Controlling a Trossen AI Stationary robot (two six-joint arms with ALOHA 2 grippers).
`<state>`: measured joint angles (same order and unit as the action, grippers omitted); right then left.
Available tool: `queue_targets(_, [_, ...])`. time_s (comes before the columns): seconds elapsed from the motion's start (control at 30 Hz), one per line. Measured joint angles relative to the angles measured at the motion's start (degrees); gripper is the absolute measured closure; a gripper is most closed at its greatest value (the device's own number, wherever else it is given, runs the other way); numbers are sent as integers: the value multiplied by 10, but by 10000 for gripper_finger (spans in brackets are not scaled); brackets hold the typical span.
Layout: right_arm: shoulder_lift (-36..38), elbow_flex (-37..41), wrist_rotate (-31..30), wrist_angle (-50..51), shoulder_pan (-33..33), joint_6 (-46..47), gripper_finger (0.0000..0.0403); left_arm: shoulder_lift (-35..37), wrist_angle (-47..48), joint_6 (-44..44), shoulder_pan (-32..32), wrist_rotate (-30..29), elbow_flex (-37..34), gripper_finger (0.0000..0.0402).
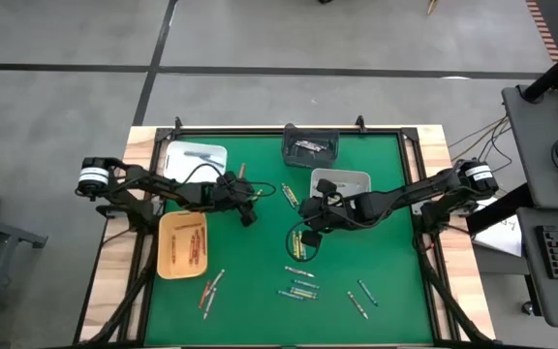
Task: Sort crayons
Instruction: Put the green crayon into the gray bin, then adjust the white bin
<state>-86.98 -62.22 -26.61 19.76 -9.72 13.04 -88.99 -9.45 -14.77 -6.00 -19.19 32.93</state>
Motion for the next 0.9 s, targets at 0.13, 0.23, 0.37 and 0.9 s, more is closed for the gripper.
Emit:
queue_targets(0.13, [0, 0, 0, -2, 0, -1, 330, 3, 7, 1, 1, 0, 4, 261])
queue_targets(0.23, [0, 0, 0, -4, 0, -1, 330, 16, 30, 3, 2, 2, 16, 246])
queue_targets(0.37, [0, 0, 0, -4, 0, -5, 330, 28, 84, 12, 2, -4, 35, 233])
queue_targets(0.9, [0, 0, 0, -4, 0, -25, 330, 92, 534, 102, 16, -16, 206, 236])
